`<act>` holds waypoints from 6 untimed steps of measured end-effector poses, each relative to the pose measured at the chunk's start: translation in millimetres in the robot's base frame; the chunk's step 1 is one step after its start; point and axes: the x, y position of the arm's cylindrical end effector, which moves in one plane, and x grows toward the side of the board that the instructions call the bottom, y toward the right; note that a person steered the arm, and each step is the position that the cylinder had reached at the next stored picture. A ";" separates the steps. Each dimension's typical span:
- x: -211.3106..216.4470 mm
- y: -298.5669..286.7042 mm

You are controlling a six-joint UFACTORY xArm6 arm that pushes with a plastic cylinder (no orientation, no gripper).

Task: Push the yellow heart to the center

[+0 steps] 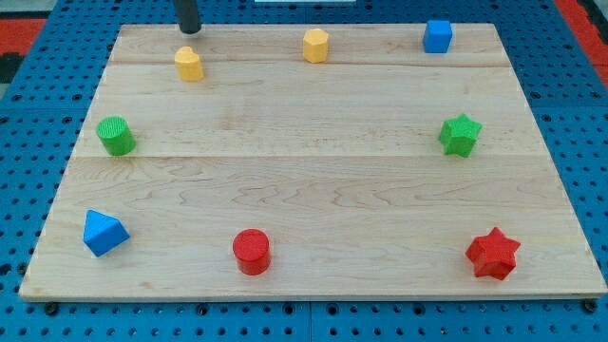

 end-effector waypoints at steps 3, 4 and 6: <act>88.0 10.0; 129.0 86.4; 110.7 75.6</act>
